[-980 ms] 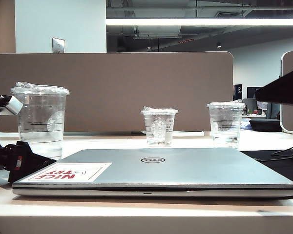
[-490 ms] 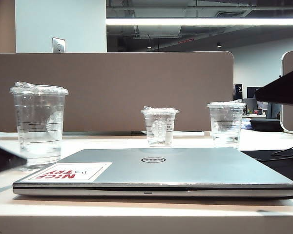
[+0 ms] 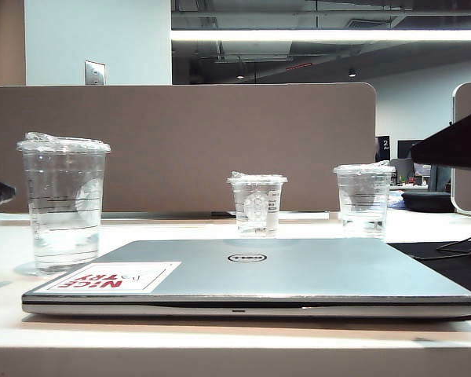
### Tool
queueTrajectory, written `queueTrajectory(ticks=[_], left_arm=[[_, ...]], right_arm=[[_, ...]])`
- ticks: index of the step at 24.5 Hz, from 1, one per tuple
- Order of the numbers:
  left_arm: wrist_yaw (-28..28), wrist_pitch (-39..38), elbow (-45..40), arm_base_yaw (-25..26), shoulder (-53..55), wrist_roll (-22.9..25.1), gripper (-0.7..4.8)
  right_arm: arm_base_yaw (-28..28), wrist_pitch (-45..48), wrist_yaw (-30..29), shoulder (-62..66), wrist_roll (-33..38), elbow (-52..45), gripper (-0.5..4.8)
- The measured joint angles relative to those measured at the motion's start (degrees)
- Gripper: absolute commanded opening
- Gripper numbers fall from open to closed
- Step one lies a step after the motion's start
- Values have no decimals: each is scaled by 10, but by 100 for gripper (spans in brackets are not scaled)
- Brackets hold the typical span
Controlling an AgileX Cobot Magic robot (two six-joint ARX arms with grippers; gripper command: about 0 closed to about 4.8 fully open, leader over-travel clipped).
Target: Pick up the coffee cup on the left and place it on the left side of the laptop.
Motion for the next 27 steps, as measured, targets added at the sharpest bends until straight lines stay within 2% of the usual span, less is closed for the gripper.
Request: queueTrajectory(ticks=[4, 6, 9, 14, 20, 23, 24, 27], left_arm=[[-14, -8, 0, 0, -34, -45, -6], [-14, -7, 0, 0, -66, -65, -6], [-14, -7, 0, 0, -129, -70, -6], [-15, -25, 0, 0, -208, -107, -6], [-65, -37, 0, 0, -338, -107, -6], [-75, -90, 0, 0, -401, -104, -6], [-79, -137, 0, 0, -443, -92, -6], [-94, -233, 0, 0, -531, -56, -6]], right_arm=[[-10, 0, -1, -13, 0, 0, -4], [-39, 0, 0, -13, 0, 0, -4], [-96, 0, 0, -14, 0, 0, -4], [-174, -4, 0, -60, 0, 0, -4], [-314, -4, 0, -92, 0, 0, -5], [-371, -4, 0, -94, 0, 0, -4], [-400, -3, 0, -100, 0, 0, -4], [-437, -2, 0, -100, 0, 0, -4]])
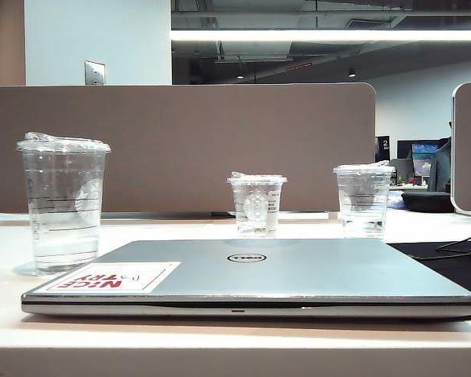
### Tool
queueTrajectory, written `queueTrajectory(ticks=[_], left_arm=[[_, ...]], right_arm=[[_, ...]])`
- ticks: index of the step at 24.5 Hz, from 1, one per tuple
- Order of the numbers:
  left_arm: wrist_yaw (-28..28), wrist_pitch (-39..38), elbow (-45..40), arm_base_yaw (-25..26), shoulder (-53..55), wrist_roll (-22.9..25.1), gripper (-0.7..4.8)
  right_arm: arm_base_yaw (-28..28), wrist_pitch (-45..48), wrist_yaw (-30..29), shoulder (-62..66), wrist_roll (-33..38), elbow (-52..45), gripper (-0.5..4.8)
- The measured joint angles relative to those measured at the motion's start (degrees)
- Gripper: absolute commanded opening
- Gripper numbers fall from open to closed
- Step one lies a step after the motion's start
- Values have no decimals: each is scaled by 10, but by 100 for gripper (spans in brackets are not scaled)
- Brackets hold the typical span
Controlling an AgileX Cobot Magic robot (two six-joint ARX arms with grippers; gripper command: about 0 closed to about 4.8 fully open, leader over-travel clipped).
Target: Pick up the coffee cup on the left and place it on the left side of the laptop.
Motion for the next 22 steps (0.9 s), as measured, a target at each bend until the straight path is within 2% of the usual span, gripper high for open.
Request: queueTrajectory(ticks=[2, 4, 7, 9, 10, 15, 17, 22], left_arm=[[-34, -94, 0, 0, -85, 21, -6], [-52, -163, 1, 0, -130, 26, -6], [-85, -308, 0, 0, -233, 35, -6], [-100, -362, 0, 0, -283, 56, -6], [-107, -379, 0, 0, -299, 62, -6], [-214, -470, 17, 0, -315, 68, -6], [-237, -477, 18, 0, -315, 99, -6], [-246, -492, 19, 0, -315, 117, -6]], right_arm=[[-6, 0, 0, 0, 0, 0, -4], [-4, -1, -1, 0, 0, 0, -4], [-5, -2, 0, 0, 0, 0, -5], [-5, -2, 0, 0, 0, 0, -4], [-5, -2, 0, 0, 0, 0, -4], [-5, -2, -1, 0, 0, 0, -4], [-5, -2, -1, 0, 0, 0, -4], [-5, -2, -1, 0, 0, 0, -5]])
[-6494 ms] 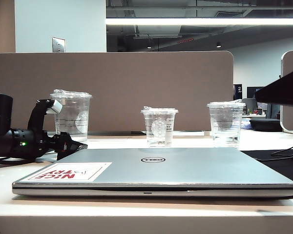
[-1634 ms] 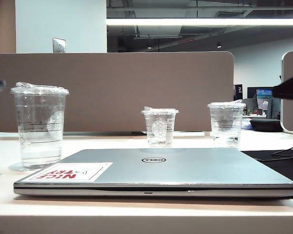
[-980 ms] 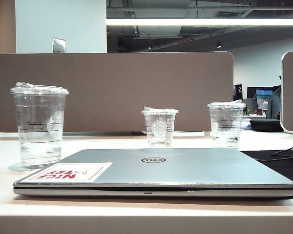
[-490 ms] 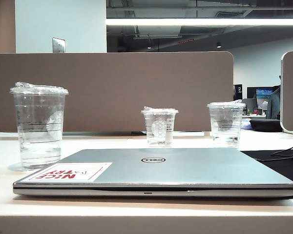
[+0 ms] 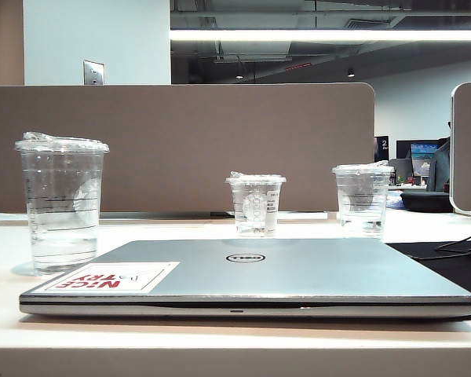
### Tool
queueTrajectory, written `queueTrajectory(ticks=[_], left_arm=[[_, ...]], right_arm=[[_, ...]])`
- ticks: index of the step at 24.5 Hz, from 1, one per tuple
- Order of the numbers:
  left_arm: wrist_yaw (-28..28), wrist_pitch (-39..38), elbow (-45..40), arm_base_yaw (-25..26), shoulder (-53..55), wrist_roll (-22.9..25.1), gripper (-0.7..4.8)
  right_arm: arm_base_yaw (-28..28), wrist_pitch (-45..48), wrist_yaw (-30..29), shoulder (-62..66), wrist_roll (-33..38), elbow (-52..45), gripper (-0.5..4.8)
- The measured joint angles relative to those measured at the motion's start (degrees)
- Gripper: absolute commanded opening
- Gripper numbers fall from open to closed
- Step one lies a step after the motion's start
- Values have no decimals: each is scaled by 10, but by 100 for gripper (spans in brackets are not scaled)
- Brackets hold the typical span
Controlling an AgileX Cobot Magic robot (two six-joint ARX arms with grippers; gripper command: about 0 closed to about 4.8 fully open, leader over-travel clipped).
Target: Pick up the coffee cup on the left and place it on the left side of the laptop.
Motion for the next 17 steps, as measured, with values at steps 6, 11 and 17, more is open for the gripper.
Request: queueTrajectory(ticks=[6, 11, 17], left_arm=[[-7, -53, -1, 0, 0, -16, -6], [6, -73, -5, 0, 0, -20, -6], [28, -79, -5, 0, 0, -22, -6]], right_arm=[[0, 0, 0, 0, 0, 0, -4], [0, 0, 0, 0, 0, 0, -4], [0, 0, 0, 0, 0, 0, -4]])
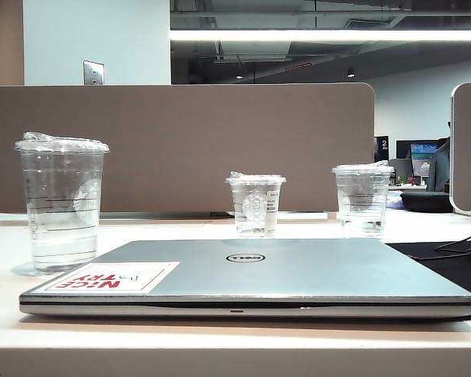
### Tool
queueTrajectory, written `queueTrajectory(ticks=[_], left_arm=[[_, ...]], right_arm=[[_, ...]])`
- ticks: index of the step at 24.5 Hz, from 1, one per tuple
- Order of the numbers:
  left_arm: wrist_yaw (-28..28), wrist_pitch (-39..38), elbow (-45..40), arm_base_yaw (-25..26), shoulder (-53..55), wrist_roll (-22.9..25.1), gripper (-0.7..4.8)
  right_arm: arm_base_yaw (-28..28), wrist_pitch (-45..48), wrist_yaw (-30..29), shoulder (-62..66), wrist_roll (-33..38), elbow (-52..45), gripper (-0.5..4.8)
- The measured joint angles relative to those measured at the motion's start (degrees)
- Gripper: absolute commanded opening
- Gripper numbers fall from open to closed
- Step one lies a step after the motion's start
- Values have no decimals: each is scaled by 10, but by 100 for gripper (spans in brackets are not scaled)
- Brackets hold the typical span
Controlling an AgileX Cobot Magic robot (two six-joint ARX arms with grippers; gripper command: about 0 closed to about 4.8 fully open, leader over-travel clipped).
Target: Pick up the coffee cup on the left and place it on the left side of the laptop.
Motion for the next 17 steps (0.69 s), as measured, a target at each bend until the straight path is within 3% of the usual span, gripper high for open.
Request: queueTrajectory(ticks=[17], left_arm=[[-7, 0, 0, 0, 0, -4, -6]], right_arm=[[21, 0, 0, 0, 0, 0, -5]])
